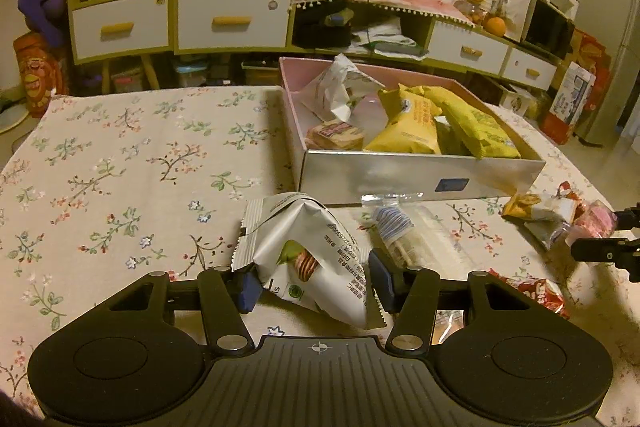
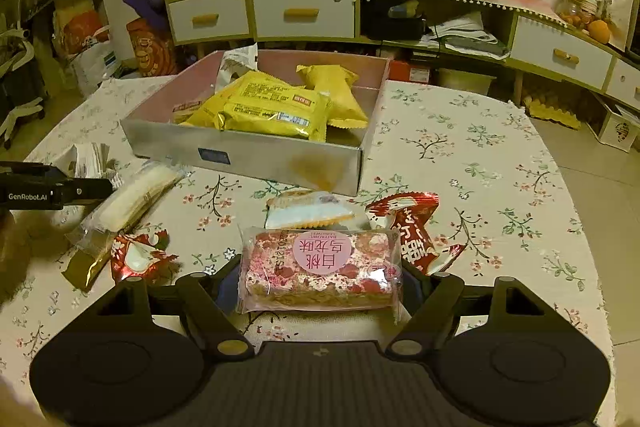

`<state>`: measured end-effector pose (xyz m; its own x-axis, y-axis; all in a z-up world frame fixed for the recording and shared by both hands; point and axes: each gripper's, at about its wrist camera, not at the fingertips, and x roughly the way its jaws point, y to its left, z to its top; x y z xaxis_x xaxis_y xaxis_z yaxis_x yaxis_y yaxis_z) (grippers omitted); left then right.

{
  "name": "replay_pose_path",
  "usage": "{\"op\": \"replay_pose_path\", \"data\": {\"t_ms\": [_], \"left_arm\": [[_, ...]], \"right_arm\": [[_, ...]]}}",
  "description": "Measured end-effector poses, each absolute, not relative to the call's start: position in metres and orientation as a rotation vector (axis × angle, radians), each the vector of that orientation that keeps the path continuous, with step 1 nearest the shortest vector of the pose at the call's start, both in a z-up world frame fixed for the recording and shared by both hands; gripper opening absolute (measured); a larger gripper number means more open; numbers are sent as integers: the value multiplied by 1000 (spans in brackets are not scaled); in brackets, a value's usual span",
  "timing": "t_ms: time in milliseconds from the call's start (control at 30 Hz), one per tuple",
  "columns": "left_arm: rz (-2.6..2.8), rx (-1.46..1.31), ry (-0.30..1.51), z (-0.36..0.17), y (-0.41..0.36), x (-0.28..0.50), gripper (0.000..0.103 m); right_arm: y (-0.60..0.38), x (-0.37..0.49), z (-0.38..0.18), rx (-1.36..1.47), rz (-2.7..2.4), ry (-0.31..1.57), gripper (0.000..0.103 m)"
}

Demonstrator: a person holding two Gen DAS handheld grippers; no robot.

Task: Organize snacks
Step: 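Grasp the pink pastry pack with the right gripper while the left grasps the white crinkled bag, then carry both held snacks over the tray and lower them inside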

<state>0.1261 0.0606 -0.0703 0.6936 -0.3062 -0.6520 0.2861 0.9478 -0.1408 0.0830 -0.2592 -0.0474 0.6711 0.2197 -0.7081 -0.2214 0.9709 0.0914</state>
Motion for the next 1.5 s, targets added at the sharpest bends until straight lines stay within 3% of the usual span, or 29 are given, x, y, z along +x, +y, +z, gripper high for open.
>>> {"op": "replay_pose_path", "data": {"t_ms": [600,1000,1500], "left_arm": [[-316,-62,718,-37,48,128,52],[-321,-79,714,-23,21,172,53],[-293,-27,749,-32,-9,234,53]], "right_arm": [[-259,102,-21,108,247,758,46],[-252,162,-3,187,267,740,47],[-245,226,-20,244,259,794,47]]}}
